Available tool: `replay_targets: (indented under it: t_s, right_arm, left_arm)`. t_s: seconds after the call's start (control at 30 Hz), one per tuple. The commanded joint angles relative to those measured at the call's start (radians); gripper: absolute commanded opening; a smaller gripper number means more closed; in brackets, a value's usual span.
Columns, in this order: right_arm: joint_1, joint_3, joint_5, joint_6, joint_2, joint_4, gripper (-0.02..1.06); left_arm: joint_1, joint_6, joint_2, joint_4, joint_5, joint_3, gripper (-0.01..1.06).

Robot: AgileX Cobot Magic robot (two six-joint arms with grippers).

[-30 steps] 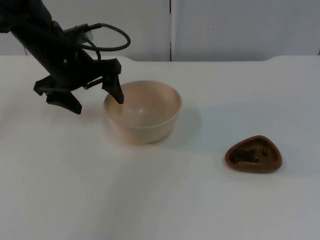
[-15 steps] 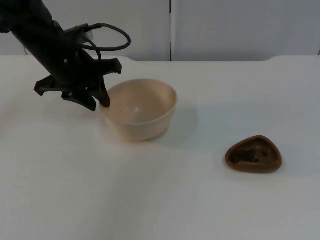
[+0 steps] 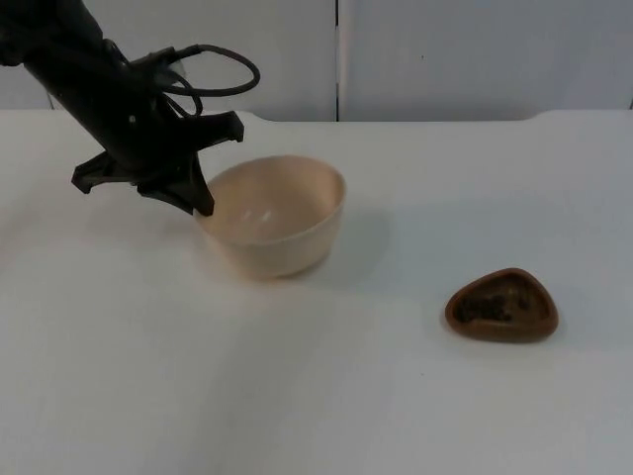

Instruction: Pick up the bowl with the left hand and pour the coffee beans from the cup into the bowl with the right hand.

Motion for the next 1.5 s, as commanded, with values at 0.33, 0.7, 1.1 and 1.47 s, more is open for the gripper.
replay_targets:
  t_s: [0.33,0.7,1.1,1.47]
  right_arm:
    - [-0.005,0.002,-0.007,-0.003,-0.002,0.003,1.05]
    - [-0.005,0.002,-0.007,-0.003,-0.002,0.003,1.05]
    - [-0.005,0.002,-0.007,-0.003,-0.002,0.003,1.05]
    - [-0.005,0.002,-0.007,-0.003,-0.002,0.003,1.05]
  left_arm:
    - [-0.004,-0.075,-0.148,0.058,0.047,-0.005,0.00]
    - [-0.004,-0.123,-0.298,0.172,0.161,-0.001,0.00]
    - [-0.029,-0.105,-0.496,0.171,0.055,0.318,0.00]
    - [-0.029,-0.053,-0.625,0.145,0.001,0.600,0.00]
